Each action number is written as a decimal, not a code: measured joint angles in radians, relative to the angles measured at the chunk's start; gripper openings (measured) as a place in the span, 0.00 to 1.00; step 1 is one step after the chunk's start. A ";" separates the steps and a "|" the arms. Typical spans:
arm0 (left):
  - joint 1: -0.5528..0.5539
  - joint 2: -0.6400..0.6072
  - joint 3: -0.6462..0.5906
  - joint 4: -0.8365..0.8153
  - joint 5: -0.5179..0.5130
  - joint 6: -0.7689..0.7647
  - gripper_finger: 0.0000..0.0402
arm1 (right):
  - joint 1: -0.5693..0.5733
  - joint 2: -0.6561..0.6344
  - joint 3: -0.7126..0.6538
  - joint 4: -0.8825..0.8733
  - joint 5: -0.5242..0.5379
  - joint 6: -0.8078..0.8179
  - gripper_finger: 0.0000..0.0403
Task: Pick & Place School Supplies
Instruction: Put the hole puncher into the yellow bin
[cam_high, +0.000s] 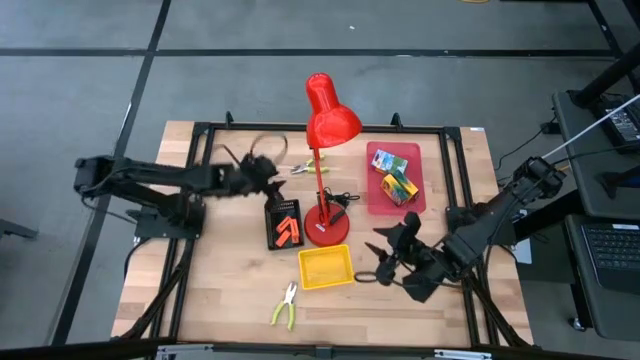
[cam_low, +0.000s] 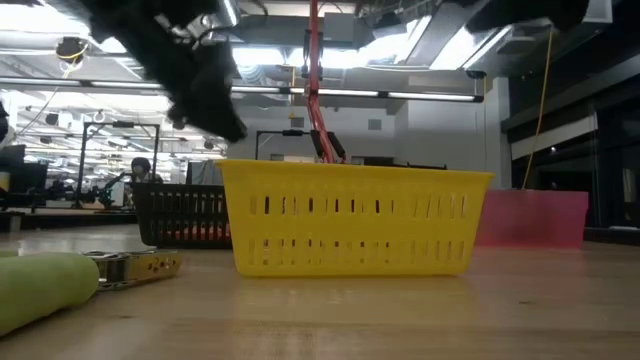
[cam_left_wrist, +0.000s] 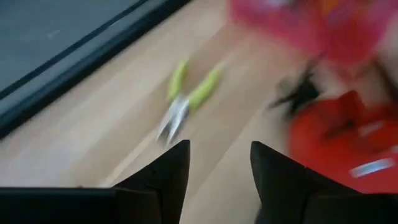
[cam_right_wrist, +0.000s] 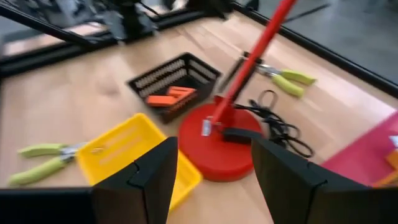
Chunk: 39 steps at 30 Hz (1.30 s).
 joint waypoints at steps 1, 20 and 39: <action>0.046 -0.013 0.011 0.034 0.064 0.055 0.42 | 0.016 0.000 0.000 0.014 0.007 0.000 0.52; 0.428 0.326 0.138 -0.015 0.409 0.479 0.50 | 0.256 0.000 0.000 0.156 0.158 0.017 0.52; 0.479 0.700 0.385 -0.076 0.578 0.530 0.61 | 0.351 0.000 0.000 0.140 0.245 0.079 0.52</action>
